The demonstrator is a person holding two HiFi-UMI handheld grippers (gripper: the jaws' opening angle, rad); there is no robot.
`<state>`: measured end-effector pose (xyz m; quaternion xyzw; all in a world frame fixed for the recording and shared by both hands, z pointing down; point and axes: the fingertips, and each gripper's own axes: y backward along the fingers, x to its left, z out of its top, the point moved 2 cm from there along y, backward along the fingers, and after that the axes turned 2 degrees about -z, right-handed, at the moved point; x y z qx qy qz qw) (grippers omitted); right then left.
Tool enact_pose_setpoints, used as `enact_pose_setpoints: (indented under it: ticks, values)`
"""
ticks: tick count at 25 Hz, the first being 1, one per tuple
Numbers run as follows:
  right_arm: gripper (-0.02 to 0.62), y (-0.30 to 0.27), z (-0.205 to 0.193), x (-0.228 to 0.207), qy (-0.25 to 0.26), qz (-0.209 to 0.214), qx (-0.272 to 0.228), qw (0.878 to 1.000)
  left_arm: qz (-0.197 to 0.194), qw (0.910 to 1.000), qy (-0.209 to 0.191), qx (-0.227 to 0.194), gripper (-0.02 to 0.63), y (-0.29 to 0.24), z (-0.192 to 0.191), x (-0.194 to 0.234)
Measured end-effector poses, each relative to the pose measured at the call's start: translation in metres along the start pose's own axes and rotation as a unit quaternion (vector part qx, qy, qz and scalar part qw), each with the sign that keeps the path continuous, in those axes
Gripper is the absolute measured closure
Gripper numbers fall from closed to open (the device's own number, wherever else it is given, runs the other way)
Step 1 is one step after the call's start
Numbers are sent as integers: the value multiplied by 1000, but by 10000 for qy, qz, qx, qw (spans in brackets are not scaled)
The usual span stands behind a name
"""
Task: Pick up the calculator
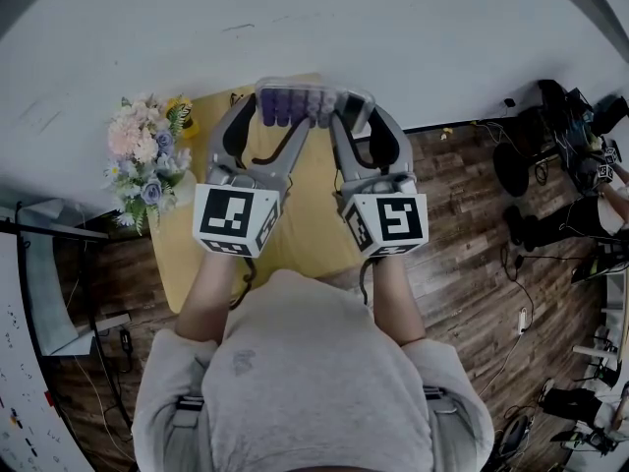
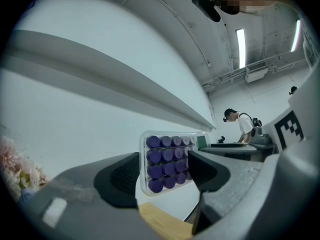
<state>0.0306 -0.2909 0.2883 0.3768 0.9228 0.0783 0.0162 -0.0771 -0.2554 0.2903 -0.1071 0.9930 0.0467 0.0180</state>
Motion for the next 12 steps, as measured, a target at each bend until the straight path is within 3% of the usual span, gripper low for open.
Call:
enact_pose_setpoints:
  ticks: [12]
  values:
    - [410,-2,0,-1,2,19,-1,10000,35,10000,-17,13,288,-2,1,0]
